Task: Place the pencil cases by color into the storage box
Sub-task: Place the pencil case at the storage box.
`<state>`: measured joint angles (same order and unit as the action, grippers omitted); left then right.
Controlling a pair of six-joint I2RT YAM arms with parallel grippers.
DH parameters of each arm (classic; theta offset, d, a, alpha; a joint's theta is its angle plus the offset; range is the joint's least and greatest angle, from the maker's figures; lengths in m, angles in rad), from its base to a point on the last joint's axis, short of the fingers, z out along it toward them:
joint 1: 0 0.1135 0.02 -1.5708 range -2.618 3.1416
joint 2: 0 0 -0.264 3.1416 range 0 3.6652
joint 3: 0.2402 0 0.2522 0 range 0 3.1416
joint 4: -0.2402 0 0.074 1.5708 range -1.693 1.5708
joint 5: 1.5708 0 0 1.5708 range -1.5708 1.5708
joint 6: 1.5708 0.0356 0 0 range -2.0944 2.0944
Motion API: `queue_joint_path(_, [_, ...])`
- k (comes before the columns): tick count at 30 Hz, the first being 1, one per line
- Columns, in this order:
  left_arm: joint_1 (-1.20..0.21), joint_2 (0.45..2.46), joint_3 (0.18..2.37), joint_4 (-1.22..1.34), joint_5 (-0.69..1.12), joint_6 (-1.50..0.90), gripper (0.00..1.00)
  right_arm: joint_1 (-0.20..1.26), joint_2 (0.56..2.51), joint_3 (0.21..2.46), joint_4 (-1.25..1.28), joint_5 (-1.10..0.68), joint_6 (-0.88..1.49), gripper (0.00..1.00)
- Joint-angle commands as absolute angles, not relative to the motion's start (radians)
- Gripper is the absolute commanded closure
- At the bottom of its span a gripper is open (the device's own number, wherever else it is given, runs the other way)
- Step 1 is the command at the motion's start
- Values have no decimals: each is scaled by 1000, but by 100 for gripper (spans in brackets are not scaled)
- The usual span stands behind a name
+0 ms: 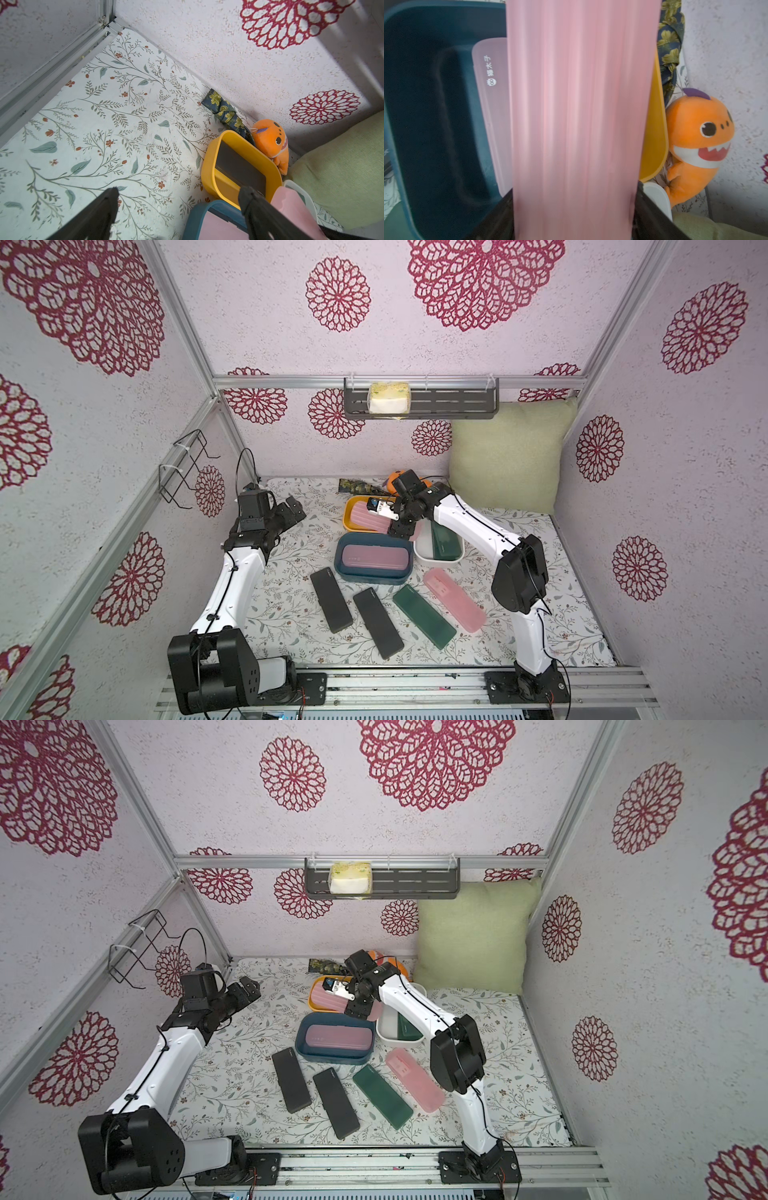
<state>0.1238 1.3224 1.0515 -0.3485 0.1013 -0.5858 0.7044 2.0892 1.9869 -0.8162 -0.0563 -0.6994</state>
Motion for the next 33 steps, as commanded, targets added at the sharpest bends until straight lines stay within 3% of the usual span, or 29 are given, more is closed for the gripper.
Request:
queue_joint_path(1, [133,1317,1046,-307,90,-612,3,729,2082,1985,-825,-54,-710,55])
queue_joint_path(33, [133,1315,1043,-313,116,-597,3,831,2155,1825,-756,-80,-657,55])
